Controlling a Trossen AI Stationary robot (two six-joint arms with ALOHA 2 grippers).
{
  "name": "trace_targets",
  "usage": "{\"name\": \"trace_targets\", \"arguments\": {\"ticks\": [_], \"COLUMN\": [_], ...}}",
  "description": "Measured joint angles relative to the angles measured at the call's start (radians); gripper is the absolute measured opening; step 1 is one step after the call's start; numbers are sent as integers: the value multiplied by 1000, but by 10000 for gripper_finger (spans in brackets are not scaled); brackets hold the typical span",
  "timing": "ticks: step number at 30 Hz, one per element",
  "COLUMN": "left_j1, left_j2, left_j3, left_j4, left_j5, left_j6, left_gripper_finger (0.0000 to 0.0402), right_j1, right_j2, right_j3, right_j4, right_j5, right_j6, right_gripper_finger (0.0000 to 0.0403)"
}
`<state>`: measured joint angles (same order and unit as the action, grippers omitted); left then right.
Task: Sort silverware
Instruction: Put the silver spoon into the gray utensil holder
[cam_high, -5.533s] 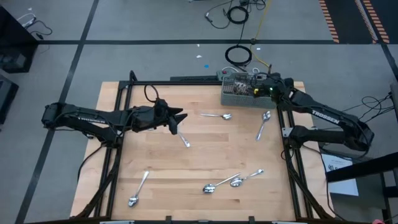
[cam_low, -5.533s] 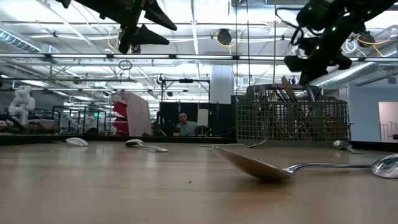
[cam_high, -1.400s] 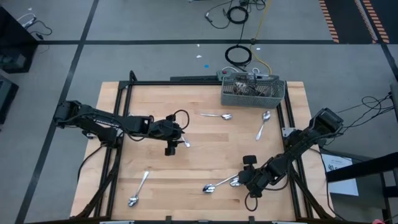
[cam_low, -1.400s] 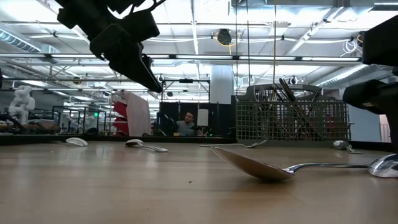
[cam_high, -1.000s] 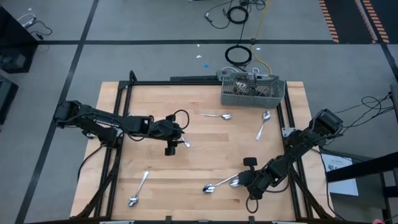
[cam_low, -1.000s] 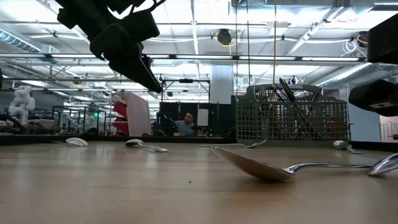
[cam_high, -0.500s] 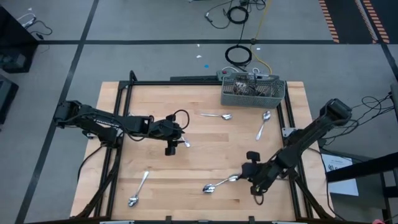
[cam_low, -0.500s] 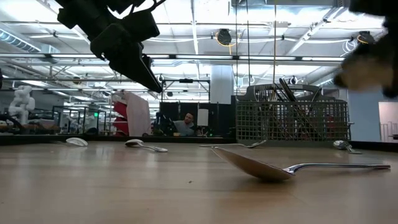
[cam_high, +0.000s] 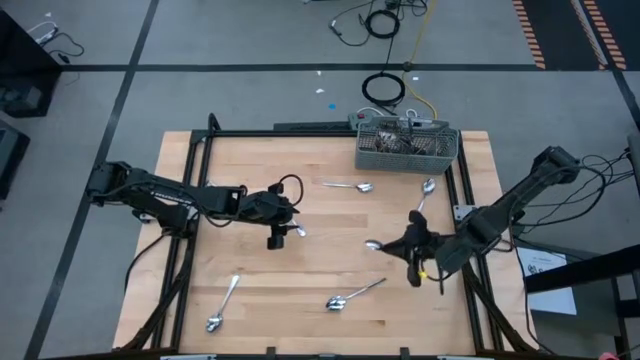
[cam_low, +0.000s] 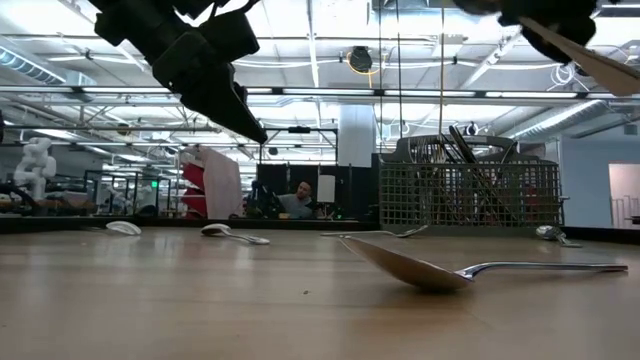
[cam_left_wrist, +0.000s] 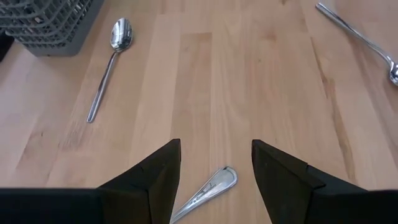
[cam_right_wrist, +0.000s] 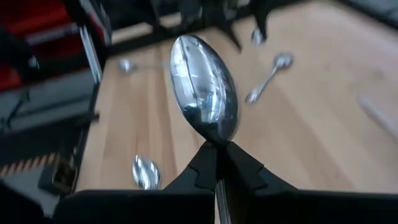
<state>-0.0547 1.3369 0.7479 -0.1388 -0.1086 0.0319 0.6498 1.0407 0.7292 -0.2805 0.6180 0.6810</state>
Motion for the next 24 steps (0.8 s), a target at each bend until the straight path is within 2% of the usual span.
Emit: {"name": "trace_targets", "arguments": {"ticks": [4, 9, 15, 18, 24], "left_j1": [0, 0, -1, -1, -5], "left_j2": [0, 0, 0, 0, 0], "left_j3": [0, 0, 0, 0, 0], "left_j4": [7, 99, 200, 214, 215], "left_j5": [0, -1, -1, -1, -1], "left_j6": [-10, -103, -106, -137, -181], "left_gripper_finger": [205, 205, 205, 205, 205], "right_j1": [-14, -43, -150, -250, -533], "right_j2": [-65, -142, -220, -248, -253], "right_j3": [0, 1, 0, -21, -147], "right_j4": [67, 218, 293, 360, 695], "right_j5": [88, 208, 251, 219, -73], "right_j6": [-77, -279, -436, -493, -571], "right_gripper_finger": [0, 0, 0, 0, 0]}}
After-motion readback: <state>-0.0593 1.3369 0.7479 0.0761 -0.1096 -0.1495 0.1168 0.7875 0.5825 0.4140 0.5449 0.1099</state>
